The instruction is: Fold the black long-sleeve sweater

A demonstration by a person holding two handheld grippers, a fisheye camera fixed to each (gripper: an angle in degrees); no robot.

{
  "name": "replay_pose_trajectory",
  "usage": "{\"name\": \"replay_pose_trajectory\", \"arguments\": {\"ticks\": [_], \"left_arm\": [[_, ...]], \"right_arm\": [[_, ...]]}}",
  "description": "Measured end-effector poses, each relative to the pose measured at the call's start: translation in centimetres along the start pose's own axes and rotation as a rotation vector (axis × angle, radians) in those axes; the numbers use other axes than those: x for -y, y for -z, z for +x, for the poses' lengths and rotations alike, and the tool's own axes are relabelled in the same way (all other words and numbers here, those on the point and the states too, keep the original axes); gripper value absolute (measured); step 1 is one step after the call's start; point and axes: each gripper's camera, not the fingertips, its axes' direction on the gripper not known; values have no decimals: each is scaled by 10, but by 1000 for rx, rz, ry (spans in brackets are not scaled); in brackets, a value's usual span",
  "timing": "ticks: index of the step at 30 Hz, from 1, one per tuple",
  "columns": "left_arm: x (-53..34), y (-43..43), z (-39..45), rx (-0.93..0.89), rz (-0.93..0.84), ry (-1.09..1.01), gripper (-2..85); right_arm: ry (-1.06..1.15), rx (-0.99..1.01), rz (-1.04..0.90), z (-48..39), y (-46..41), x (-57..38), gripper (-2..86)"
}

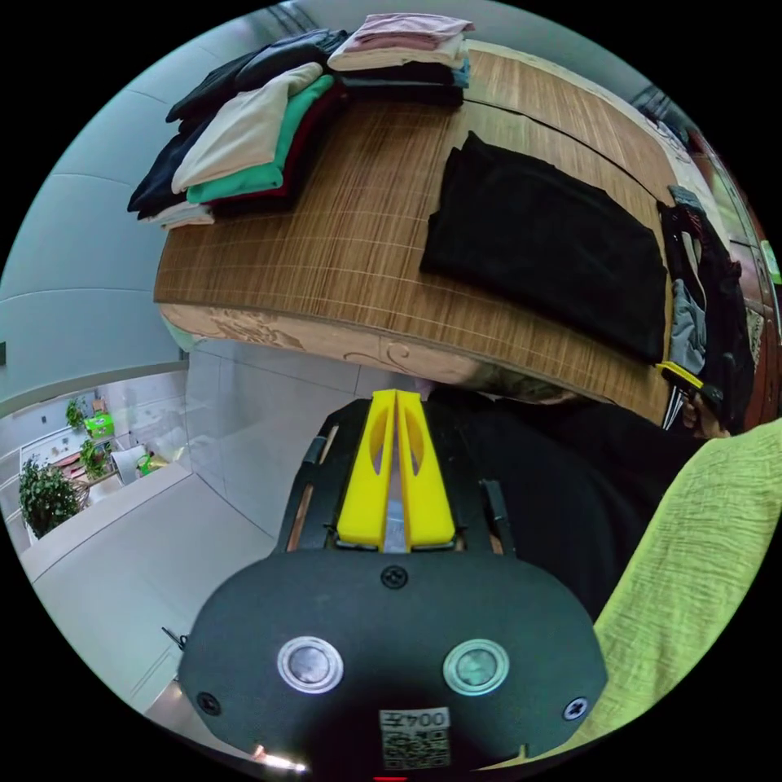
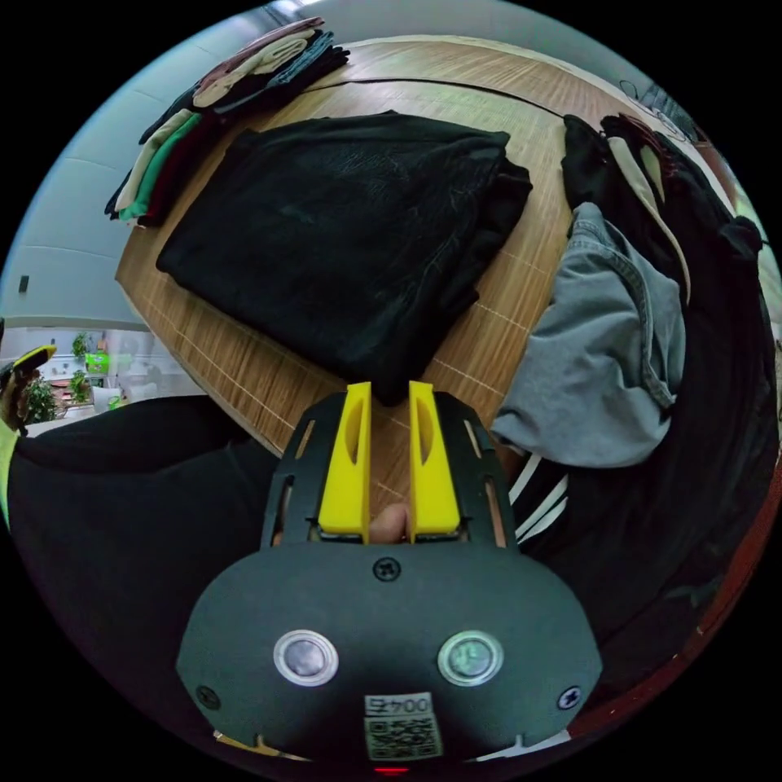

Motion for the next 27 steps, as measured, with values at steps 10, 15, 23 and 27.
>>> {"name": "replay_pose_trajectory", "arguments": {"ticks": [10, 15, 23, 27], "left_arm": [[18, 23, 16, 15, -25, 1, 1], [26, 29, -6, -16, -42, 47, 2], [95, 17, -48, -92, -167, -11, 8], [147, 21, -91, -162, -139, -62, 17]], "right_arm": [[60, 32, -82, 21, -16, 8, 34], [-39, 47, 3, 32, 15, 15, 51], [-213, 16, -209, 36, -25, 41, 60], [-460, 159, -145, 61, -10, -2, 43]]}}
